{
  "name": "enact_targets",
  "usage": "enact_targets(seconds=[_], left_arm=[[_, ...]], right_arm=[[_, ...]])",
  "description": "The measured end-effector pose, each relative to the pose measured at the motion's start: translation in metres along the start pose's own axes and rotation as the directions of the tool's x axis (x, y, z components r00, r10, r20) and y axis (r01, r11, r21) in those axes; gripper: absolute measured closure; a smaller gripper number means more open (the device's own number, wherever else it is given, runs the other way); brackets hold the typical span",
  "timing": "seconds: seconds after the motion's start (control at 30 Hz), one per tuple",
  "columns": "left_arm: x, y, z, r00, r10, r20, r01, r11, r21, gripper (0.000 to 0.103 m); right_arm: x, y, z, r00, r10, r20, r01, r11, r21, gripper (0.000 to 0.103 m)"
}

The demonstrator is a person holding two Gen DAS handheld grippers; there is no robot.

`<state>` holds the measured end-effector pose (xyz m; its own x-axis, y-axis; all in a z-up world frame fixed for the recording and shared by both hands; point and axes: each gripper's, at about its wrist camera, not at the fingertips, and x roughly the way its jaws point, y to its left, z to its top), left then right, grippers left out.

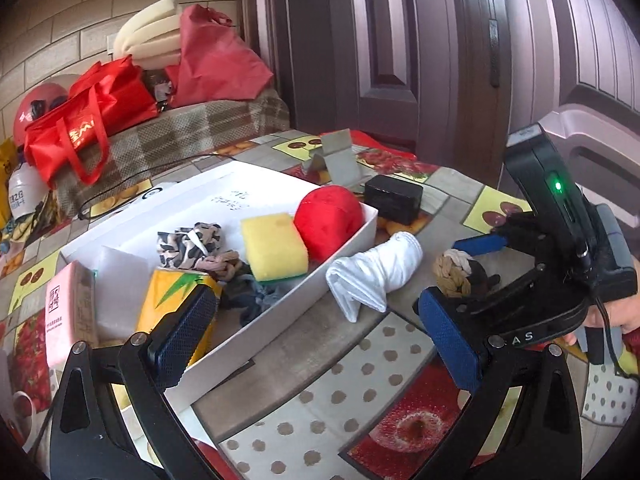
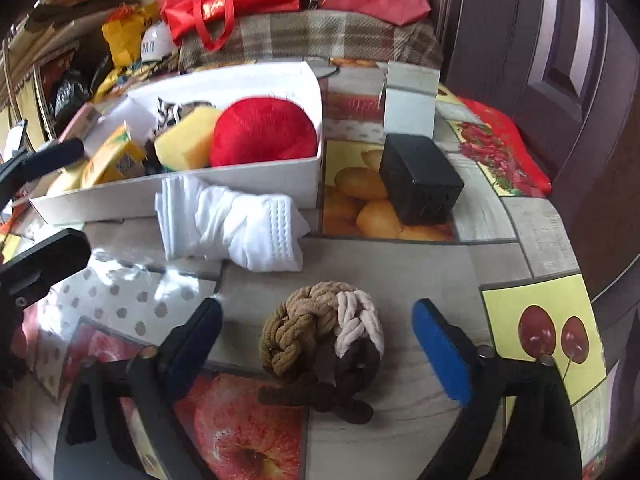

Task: Organize soft objects
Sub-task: 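Withdraw both tools from the box toward the remaining items, then grasp the white cloth sock with the left tool while the right tool grasps the beige rope-knot toy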

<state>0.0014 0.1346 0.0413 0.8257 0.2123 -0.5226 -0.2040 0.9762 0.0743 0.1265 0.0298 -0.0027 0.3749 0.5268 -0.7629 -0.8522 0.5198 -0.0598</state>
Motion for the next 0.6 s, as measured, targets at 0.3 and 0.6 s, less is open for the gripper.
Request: enact_targets(seconds=[0.3, 0.6], left_arm=[[0.032, -0.044, 0.021, 0.989, -0.145, -0.036, 0.149, 0.975, 0.168, 0.001], [0.056, -0.053, 0.023, 0.970, -0.186, -0.159, 0.209, 0.967, 0.143, 0.001]], right_arm=[[-0.022, -0.040, -0.020, 0.998, 0.032, 0.060, -0.042, 0.985, 0.167, 0.066], [-0.027, -0.063, -0.029, 0.993, 0.071, 0.090, -0.094, 0.953, 0.288, 0.066]])
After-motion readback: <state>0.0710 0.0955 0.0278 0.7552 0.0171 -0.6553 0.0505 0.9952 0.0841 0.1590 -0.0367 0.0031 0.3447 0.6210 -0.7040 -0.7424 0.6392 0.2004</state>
